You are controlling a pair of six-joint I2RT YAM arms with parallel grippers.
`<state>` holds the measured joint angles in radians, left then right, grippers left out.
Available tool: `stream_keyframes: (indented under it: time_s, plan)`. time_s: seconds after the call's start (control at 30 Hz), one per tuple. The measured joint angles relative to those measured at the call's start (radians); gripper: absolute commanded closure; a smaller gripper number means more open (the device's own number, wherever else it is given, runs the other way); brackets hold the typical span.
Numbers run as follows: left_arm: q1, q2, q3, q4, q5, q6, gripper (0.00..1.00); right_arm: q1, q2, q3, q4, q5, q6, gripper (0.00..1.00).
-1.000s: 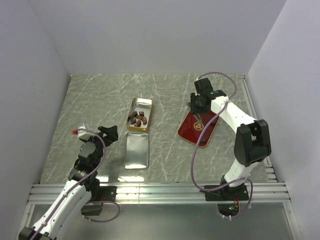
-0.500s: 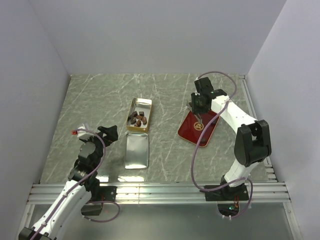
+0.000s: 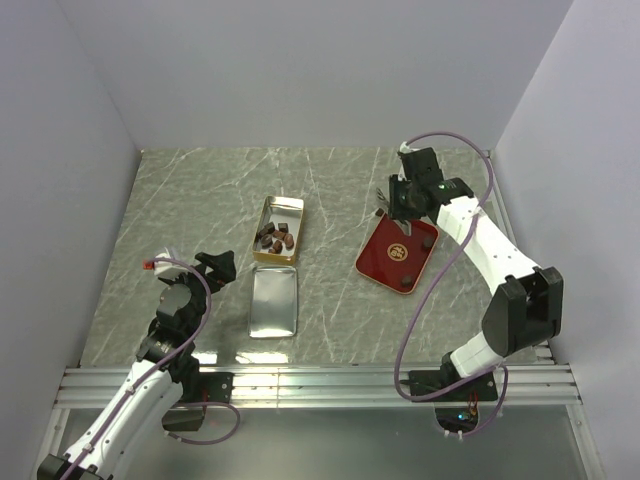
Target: Pack the chocolate
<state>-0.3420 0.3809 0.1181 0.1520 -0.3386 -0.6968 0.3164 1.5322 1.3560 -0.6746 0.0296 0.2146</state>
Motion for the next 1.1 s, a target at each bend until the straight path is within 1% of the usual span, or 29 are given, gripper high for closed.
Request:
stream_keyframes:
  time_s: [0.17,0.3,0.5,0.83,1.1]
  plan:
    - [0.000,0.000,0.000,0.000,0.000,0.000,0.01,0.000,0.006,0.000,-0.002,0.003,0.002,0.55]
    - [0.000,0.000,0.000,0.000,0.000,0.000,0.00,0.000,0.010,0.000,-0.002,0.003,0.004,0.52]
    - [0.000,-0.006,0.000,0.000,0.000,0.000,0.01,0.000,0.029,0.000,-0.002,0.005,0.003,0.51]
    - [-0.003,-0.006,0.000,0.000,0.000,0.000,0.01,0.000,0.124,0.000,-0.002,0.010,-0.004,0.51]
    - [-0.006,-0.006,0.000,-0.001,0.000,0.000,0.01,0.000,0.139,0.000,-0.013,0.013,-0.006,0.51]
